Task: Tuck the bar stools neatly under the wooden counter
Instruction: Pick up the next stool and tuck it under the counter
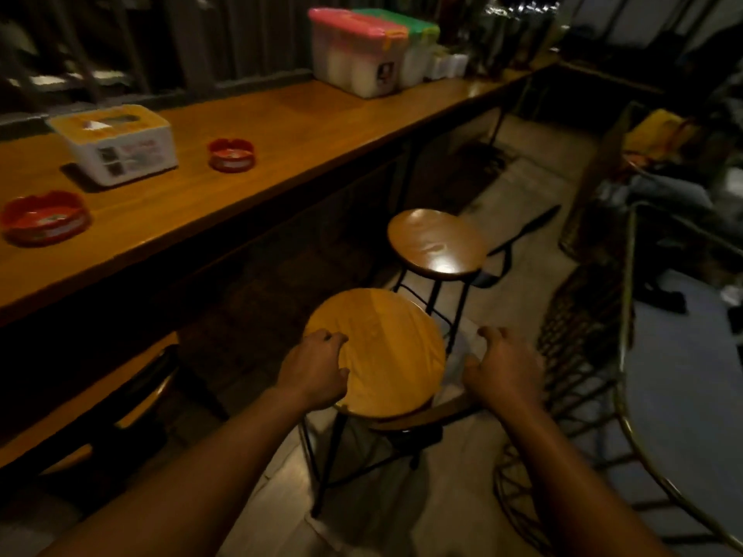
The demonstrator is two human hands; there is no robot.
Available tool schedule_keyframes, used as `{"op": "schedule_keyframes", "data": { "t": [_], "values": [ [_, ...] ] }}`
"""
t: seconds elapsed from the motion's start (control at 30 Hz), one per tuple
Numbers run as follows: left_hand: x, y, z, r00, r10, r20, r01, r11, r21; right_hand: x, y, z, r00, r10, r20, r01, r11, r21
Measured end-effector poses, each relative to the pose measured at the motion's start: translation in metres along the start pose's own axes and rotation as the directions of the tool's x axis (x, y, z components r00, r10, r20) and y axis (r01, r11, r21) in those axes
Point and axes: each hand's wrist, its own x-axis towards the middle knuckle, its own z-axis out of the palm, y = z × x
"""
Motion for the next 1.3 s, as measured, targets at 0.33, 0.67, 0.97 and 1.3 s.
{"op": "schedule_keyframes", "data": {
  "t": [0.33, 0.67, 0.97, 1.3],
  "values": [
    [0.065, -0.013, 0.093, 0.868, -0.468, 0.167, 0.497, 0.806, -0.322, -0.026, 0.023, 0.025, 0.547, 0.345, 0.763, -0.808, -0.022, 0.589],
    [0.090, -0.025, 0.139, 0.689, -0.670, 0.276, 0.692, 0.494, -0.527, -0.019, 0.037, 0.048, 0.628, 0.167, 0.760, -0.706, -0.287, 0.647],
    [0.103, -0.068, 0.119, 0.668, -0.707, 0.233, 0.668, 0.432, -0.606, 0.024, -0.007, 0.057, 0.661, 0.057, 0.749, -0.724, -0.215, 0.655],
    [0.137, -0.126, 0.082, 0.616, -0.773, 0.155, 0.708, 0.456, -0.539, 0.101, -0.079, 0.084, 0.645, -0.025, 0.764, -0.763, -0.074, 0.642]
  ]
}}
